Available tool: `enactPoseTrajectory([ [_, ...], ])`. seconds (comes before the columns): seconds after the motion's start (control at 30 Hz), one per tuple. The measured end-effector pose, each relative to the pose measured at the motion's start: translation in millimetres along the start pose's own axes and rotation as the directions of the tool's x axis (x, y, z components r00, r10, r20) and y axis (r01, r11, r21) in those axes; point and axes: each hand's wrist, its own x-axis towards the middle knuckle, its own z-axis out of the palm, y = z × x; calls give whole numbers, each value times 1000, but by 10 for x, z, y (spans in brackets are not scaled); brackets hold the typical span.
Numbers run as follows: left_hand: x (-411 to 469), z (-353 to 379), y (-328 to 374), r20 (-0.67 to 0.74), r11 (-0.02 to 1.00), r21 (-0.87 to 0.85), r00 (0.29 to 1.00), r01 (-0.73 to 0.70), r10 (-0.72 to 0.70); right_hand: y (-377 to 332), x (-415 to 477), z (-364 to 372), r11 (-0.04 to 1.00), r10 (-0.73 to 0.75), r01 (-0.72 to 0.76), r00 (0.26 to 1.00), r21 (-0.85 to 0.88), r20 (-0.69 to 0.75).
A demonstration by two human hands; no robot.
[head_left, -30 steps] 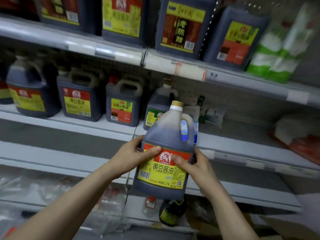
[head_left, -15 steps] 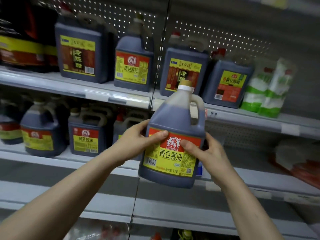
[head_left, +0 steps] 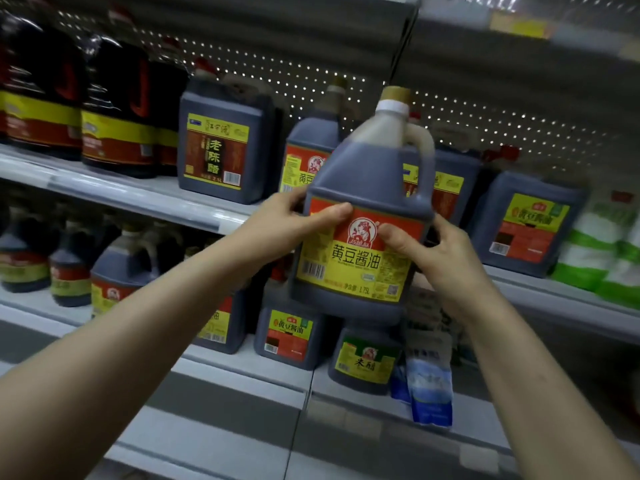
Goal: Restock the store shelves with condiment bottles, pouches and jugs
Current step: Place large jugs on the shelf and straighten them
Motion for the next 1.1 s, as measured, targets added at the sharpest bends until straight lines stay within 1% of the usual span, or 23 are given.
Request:
enactPoseTrajectory([
  [0.1, 134, -210, 70, -21, 999, 32, 999, -37, 38, -66, 250, 142, 999, -29, 29, 999, 21, 14],
  [0.23, 411, -499, 160, -18, 997, 33, 997, -68, 69, -194, 566, 336, 998, -59, 60, 998, 27, -21],
  [0.5, 959, -934, 76, 11, 992, 9, 992, -124, 124, -250, 1100, 608, 999, -39, 39, 998, -3, -50],
  [0.8, 1352, -1089, -319, 56, 996, -3, 994, -92, 92, -72, 1326, 750, 998, 23, -28, 997, -59, -77],
  [1.0, 1465, -1092, -375, 76, 994, -41, 992, -98, 101, -29, 1405, 748, 996, 40, -46, 995, -70, -90],
  [1.1, 1507, -1087, -404, 87, 995, -34, 991, -95, 98, 12, 1438, 759, 995, 59, -65, 994, -72, -92],
])
